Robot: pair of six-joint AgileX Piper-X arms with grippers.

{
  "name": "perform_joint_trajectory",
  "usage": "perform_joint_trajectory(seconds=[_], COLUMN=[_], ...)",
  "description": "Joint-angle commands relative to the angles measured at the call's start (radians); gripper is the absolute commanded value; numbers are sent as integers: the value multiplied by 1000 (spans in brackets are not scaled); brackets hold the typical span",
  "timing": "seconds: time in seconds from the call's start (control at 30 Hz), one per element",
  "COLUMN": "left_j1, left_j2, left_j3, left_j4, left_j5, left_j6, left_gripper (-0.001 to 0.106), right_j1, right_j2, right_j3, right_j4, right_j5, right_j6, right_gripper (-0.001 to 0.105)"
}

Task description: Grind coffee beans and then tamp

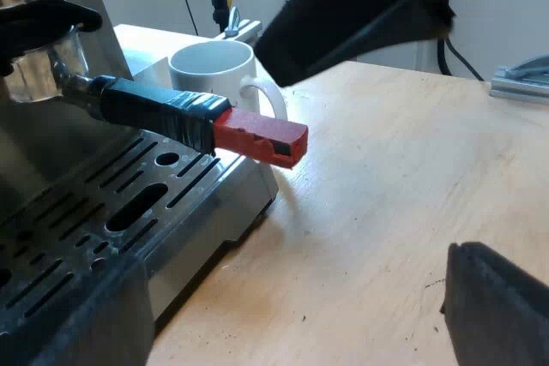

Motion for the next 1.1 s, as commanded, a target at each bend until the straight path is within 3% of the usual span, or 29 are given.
perform_joint_trajectory(seconds=[0.03, 0.13, 0.67, 1.1], left_j1=[-5, -5, -5, -5], left_j2=[-2, -2, -2, -2], left_j3=[-4, -4, -4, -4], left_j4=[-33, -33, -33, -33], left_j5=[-1, -1, -1, -1], left_j6=[0, 0, 0, 0], left_gripper=[71, 71, 71, 71], right_j1=[-23, -58, -142, -147], right_j2=[7, 46, 187, 203], right_j3=[-15, -17, -17, 50], right_j4=[24, 32, -50, -165], right_j5=[-46, -141, -219, -188], right_j6=[3, 3, 3, -2], right_gripper=[62, 62, 62, 62])
